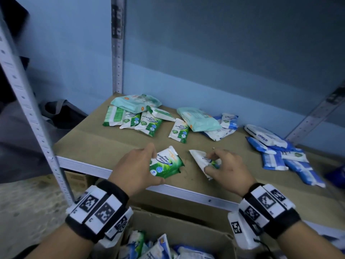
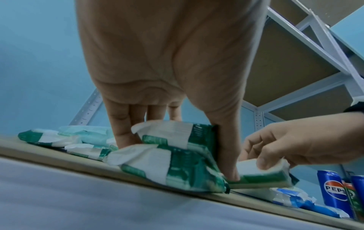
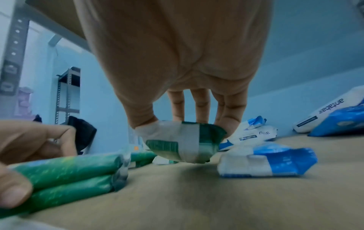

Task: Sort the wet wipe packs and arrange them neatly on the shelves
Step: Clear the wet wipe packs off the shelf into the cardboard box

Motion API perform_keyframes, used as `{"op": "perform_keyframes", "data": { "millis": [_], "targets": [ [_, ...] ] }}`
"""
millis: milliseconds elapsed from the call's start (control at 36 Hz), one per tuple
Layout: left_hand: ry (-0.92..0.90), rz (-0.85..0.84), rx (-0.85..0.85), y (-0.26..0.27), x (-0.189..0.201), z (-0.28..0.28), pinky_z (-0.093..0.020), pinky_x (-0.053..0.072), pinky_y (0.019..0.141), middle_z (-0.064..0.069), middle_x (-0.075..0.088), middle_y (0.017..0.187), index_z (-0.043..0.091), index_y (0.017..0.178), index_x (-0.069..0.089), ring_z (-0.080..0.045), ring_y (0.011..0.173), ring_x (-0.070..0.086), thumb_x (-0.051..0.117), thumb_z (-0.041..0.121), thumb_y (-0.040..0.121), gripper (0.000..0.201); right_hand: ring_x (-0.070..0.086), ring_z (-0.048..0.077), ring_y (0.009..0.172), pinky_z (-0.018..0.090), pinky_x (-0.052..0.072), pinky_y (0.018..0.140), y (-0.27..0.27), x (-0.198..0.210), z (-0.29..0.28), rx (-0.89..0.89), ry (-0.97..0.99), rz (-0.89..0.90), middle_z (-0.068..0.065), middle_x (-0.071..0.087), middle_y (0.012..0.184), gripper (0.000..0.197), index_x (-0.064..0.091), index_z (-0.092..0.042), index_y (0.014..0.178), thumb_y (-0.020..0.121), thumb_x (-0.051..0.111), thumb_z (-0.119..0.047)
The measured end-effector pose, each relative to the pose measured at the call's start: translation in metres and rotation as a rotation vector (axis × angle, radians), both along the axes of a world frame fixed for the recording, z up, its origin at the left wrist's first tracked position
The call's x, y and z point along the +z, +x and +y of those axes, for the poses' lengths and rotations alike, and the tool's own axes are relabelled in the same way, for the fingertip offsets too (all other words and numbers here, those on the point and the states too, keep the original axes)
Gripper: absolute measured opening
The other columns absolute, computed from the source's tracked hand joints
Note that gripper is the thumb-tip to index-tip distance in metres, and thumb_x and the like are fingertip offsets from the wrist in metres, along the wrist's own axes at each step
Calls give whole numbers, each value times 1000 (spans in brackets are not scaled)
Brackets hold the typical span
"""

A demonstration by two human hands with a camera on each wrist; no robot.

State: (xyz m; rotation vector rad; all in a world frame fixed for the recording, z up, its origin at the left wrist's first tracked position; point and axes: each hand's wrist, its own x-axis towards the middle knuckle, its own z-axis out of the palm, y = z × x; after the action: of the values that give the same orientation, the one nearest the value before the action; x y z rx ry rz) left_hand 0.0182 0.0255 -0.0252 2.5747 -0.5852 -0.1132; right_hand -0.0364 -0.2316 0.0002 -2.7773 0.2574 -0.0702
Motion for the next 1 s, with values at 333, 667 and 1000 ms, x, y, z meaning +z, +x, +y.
{"op": "perform_keyframes", "data": {
  "millis": [333, 667, 1000],
  "targets": [
    [72, -24, 43, -3, 3, -4, -30, 35, 60, 1, 64, 95, 28, 100, 35, -19, 76, 53, 86, 48, 63, 65, 55, 32, 106, 34, 46, 85, 6, -9, -43, -260, -116, -28, 12, 54, 118, 43, 60, -16, 119, 81, 73, -32],
    [122, -85, 33, -4, -1, -5, -30, 48, 77, 0, 67, 108, 26, 124, 54, -21, 100, 62, 79, 54, 69, 67, 58, 34, 98, 36, 48, 81, 16, -22, -32, -302, -173, 101, 17, 53, 113, 58, 47, -22, 122, 81, 68, -57],
    [55, -92, 99, -15, -8, -3, -29, 43, 75, 1, 68, 110, 26, 127, 53, -20, 101, 61, 83, 53, 66, 74, 58, 36, 90, 33, 40, 69, -15, -23, -12, -224, -251, 78, 9, 50, 102, 36, 47, -24, 113, 82, 66, -29]
  ]
}}
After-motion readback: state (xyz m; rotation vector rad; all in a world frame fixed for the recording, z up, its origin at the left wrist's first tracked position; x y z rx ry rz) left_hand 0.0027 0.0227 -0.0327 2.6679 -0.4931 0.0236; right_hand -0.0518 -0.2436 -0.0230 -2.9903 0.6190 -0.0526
